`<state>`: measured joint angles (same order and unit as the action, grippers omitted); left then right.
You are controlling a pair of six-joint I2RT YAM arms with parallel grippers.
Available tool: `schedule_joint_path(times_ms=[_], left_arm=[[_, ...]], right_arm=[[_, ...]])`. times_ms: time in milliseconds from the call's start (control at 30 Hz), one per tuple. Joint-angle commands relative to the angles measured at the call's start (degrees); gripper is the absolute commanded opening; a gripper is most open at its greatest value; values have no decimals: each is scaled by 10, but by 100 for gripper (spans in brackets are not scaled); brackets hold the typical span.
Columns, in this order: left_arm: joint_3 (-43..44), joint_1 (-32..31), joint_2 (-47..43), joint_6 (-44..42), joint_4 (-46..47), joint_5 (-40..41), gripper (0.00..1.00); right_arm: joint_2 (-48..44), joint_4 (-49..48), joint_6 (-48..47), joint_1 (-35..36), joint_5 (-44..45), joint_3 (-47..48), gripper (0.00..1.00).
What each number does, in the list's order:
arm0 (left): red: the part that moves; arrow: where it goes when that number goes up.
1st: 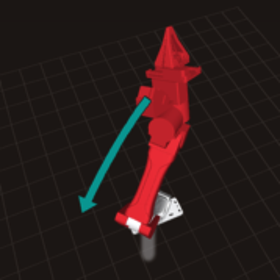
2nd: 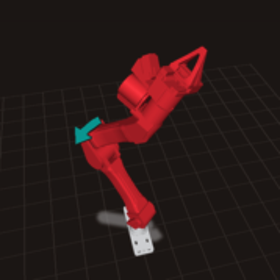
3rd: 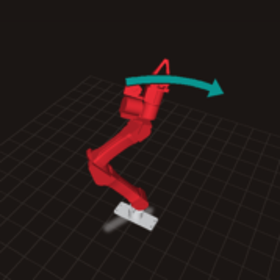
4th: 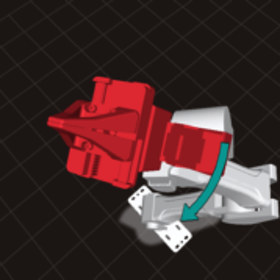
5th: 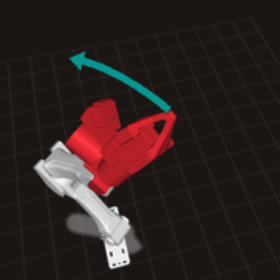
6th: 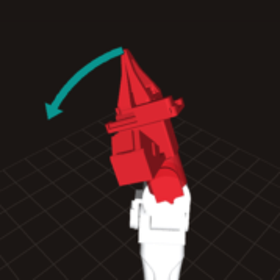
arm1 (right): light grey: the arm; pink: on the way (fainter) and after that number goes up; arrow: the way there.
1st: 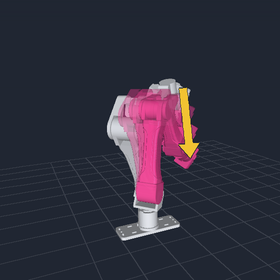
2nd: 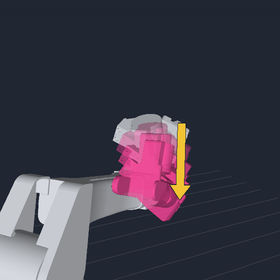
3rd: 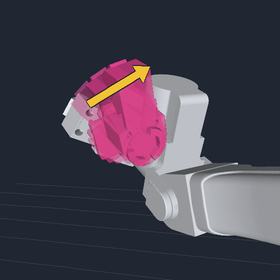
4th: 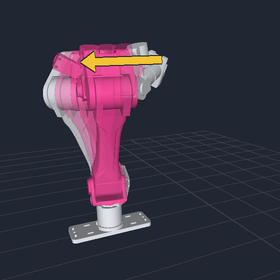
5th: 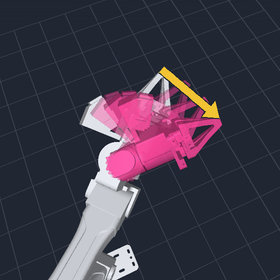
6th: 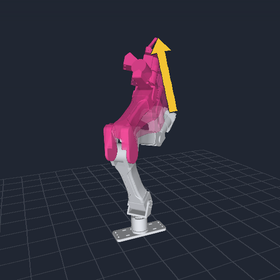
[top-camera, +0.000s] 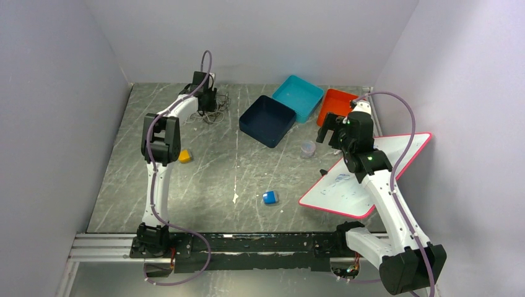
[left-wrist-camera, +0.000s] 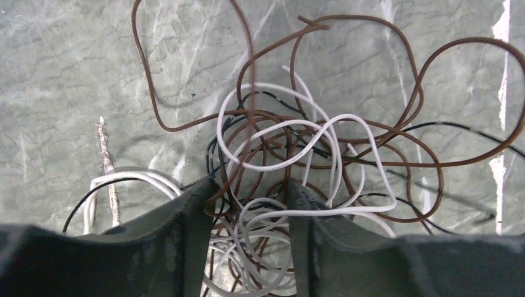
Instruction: Untangle the cables
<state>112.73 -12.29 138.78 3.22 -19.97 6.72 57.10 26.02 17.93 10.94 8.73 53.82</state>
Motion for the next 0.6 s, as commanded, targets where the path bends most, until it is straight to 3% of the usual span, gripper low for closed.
schedule_joint_path(times_ms=[0,100,167,233,567], left_arm=[[-16,-7,3,-17,-6,20,45],[-32,-7,-13,-18,0,21,34],[-45,-7,-29,-18,5,21,18],[-61,-7,-47,-17,10,20,9],[-195,-23,-214,8,21,-15,7]], right_arm=[[-7,-7,-5,2,-1,-6,100],[-7,-8,-5,3,0,-5,100],[-8,-8,-5,2,0,-5,100],[-9,-9,-5,3,0,-6,100],[-16,-28,2,3,-10,-16,100]])
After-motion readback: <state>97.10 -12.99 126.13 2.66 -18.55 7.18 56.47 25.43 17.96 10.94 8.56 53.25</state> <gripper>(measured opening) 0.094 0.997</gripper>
